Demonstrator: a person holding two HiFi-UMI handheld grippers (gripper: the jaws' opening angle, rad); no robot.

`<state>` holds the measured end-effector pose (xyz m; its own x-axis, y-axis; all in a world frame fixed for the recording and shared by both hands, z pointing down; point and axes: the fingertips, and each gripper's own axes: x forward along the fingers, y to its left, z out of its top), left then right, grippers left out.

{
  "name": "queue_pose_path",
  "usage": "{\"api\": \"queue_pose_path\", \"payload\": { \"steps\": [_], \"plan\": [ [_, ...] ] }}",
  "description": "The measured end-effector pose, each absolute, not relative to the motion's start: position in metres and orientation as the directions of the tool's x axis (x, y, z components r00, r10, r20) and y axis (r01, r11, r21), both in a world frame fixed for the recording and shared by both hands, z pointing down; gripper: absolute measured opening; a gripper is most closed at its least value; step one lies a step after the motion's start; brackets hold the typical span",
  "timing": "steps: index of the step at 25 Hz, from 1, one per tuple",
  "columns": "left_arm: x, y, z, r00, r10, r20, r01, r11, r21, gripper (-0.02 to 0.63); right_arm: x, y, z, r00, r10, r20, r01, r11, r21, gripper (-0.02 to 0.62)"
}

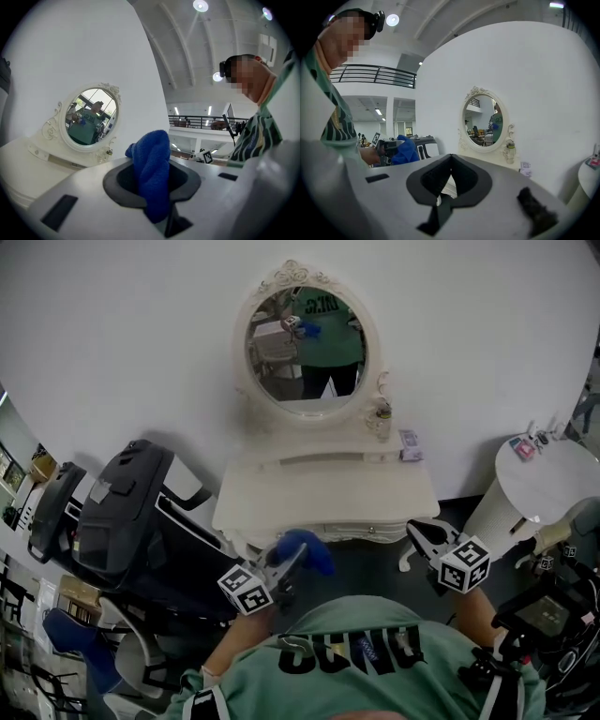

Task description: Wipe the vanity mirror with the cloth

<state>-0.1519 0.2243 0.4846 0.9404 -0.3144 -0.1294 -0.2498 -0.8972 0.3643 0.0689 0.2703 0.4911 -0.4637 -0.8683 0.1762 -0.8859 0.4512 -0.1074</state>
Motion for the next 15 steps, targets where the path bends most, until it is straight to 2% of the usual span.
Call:
{"api": "queue_pose_path", "payload": {
  "steps": [9, 15],
  "plan": [
    [-0.064, 0.227, 0.495, 0.963, -0.256, -0.09, -0.203, -0.9, 0.386, 0.094, 0.15, 0.281, 0.511, -0.433, -0.88, 0.196, -0.9, 0.409, -0.153, 0.012],
    [-0.062, 0.196, 0.509, 0.963, -0.264, -0.063, -0.218, -0.89, 0.4, 0.094, 0.147, 0.246, 0.534, -0.457, -0.859, 0.231, -0.887, 0.424, -0.182, 0.012]
  ]
}}
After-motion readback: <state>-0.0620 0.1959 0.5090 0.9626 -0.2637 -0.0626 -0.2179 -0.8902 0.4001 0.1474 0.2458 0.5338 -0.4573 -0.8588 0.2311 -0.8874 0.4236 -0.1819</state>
